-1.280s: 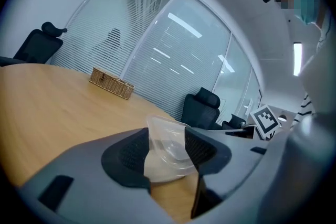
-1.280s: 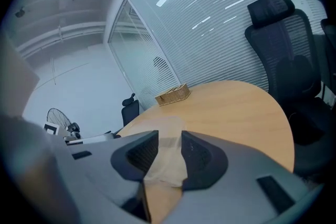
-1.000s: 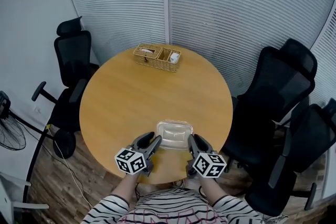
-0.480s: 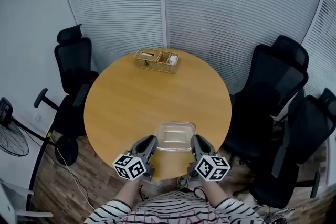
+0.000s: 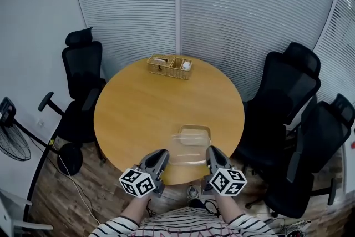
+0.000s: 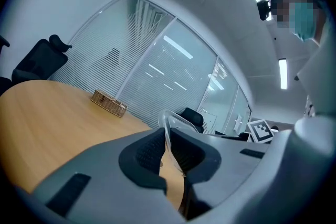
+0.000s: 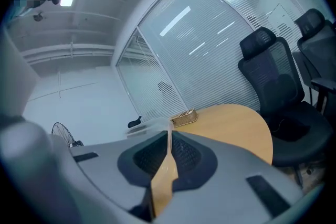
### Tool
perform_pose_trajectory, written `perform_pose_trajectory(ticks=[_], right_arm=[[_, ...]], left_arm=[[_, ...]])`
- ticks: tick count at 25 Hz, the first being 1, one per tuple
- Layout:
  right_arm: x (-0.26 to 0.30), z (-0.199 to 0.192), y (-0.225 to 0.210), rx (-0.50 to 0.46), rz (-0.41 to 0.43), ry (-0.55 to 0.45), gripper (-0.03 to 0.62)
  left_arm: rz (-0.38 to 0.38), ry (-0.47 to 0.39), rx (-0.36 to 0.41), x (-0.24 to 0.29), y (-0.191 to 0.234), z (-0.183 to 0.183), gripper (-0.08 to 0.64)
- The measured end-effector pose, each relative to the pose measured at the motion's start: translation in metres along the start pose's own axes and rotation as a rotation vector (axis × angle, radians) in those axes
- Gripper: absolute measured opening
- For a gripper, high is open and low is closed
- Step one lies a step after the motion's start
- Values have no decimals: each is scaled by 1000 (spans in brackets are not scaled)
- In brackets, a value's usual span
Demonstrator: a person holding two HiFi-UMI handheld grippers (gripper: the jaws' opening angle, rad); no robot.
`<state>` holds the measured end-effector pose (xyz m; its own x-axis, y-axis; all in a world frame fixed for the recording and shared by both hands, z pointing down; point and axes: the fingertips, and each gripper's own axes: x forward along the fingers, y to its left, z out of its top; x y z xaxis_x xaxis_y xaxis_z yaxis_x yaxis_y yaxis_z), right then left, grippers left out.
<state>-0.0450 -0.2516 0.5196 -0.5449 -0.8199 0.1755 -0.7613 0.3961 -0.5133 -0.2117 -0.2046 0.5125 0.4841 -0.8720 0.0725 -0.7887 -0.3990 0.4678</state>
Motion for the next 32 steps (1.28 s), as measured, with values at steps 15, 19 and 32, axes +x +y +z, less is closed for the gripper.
perform_pose_trajectory(ticks=[15, 19, 32], right_arm=[[-77, -29, 38, -61, 21, 32, 43], [-94, -40, 40, -61, 17, 48, 42], [-123, -65, 47, -48, 0, 84, 40]], left_arm=[[-8, -40, -2, -79, -44, -18, 47], [-13, -43, -8, -94, -55, -23, 46], [-7, -38, -13, -123, -68, -39, 44]])
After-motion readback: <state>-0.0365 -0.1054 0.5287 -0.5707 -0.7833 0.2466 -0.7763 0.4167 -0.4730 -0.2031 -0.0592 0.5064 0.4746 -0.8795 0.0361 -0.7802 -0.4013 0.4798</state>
